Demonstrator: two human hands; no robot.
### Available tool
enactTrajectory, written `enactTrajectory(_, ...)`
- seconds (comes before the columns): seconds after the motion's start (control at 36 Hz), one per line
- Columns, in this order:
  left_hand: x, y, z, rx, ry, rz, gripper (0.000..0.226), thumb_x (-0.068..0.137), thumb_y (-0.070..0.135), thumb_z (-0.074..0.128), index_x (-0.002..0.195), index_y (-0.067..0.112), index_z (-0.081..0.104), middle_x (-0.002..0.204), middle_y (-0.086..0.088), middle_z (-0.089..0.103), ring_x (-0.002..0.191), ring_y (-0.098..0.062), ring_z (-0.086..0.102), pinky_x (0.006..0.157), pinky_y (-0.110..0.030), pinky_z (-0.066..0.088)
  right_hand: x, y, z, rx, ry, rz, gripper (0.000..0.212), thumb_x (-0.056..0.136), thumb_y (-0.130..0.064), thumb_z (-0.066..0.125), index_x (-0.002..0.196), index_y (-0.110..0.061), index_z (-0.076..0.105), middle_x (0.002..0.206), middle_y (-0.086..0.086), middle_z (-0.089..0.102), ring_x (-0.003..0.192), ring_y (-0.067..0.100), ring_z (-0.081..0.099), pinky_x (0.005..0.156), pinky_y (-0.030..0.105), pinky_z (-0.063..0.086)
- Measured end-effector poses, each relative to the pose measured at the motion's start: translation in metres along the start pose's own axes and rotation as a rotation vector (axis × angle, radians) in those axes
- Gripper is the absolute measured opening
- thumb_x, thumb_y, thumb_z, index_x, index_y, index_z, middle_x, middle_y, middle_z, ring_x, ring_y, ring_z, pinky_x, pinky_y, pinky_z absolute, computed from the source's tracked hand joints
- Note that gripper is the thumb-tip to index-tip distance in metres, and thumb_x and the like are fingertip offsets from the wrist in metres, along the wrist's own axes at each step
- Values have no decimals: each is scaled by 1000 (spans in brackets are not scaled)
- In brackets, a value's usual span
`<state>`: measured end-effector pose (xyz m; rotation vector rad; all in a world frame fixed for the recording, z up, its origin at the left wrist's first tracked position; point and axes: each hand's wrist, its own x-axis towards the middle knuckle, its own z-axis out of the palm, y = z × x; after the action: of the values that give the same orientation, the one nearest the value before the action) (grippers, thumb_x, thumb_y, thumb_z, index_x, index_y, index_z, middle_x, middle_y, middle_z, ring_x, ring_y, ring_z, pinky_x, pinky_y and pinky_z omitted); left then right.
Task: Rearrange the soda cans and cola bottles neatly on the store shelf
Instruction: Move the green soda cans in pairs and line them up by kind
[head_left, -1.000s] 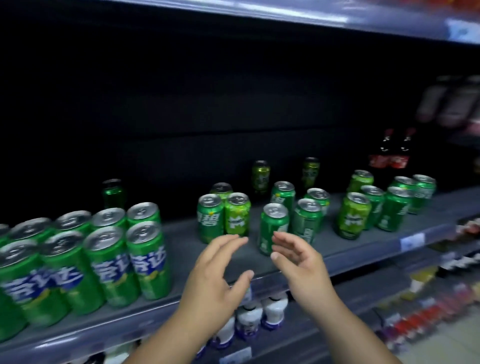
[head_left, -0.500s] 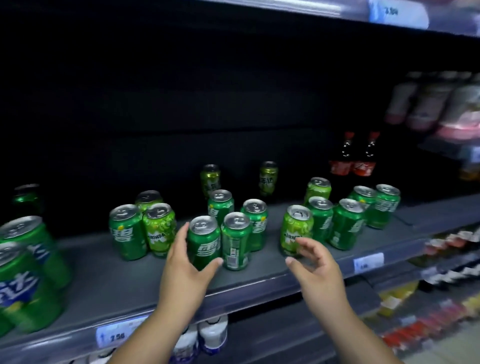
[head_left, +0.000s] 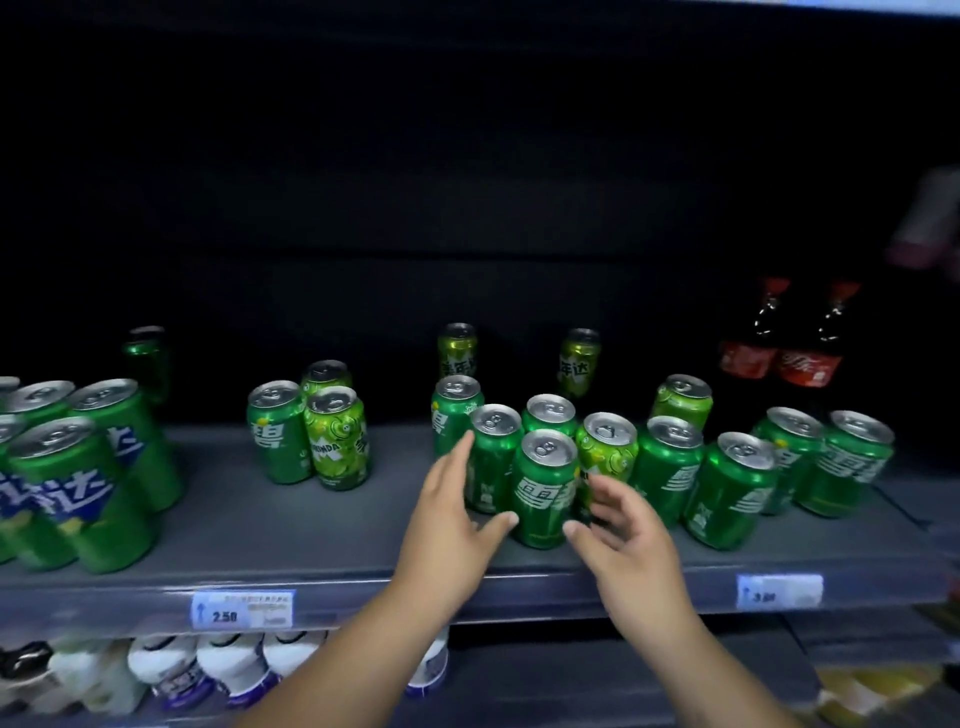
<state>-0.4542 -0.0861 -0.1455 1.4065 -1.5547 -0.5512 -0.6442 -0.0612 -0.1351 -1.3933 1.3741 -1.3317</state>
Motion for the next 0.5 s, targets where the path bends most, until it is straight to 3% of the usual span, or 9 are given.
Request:
enactTrajectory(0.11, 1, -6, -12, 7, -6, -10, 90, 75, 34, 82, 146, 47, 27, 135, 24, 37, 126, 2, 44, 96, -34, 53, 1, -11, 6, -66, 24, -135, 48, 83, -13, 78, 111, -47, 60, 117, -17, 56, 108, 3, 59, 95, 38, 55)
enactTrajectory(0.25, 8, -13, -62, 8, 159, -15, 67, 78, 30, 80, 131, 47, 43, 125, 32, 41, 112, 8, 48, 88, -23, 52, 5, -47, 32, -141, -32, -374, 50, 80, -15, 80, 114, -46, 59, 115, -25, 53, 111, 5, 57, 89, 28, 51)
enactTrajectory(0.33, 17, -23, -103, 70, 304, 17, 52, 75, 23, 83, 117, 40, 57, 112, 22, 52, 99, 1, 57, 83, -30, 55, 12, -61, 62, -145, -146, -385, 52, 79, -24, 80, 117, -50, 55, 119, -31, 50, 113, -2, 54, 92, 20, 48)
enactTrajectory(0.42, 32, -36, -145, 169, 392, 34, 43, 74, 20, 83, 109, 33, 62, 104, 17, 55, 94, -6, 58, 88, -36, 52, 23, -68, 101, -147, -243, -341, 52, 80, -30, 80, 117, -53, 52, 122, -29, 49, 114, -4, 53, 95, 23, 49)
enactTrajectory(0.5, 55, -47, -181, 332, 384, 63, 40, 73, 37, 80, 110, 28, 67, 109, 8, 62, 104, -15, 59, 96, -38, 47, 36, -73, 143, -124, -308, -285, 55, 79, -28, 81, 115, -55, 49, 127, -24, 49, 117, -1, 53, 99, 28, 50)
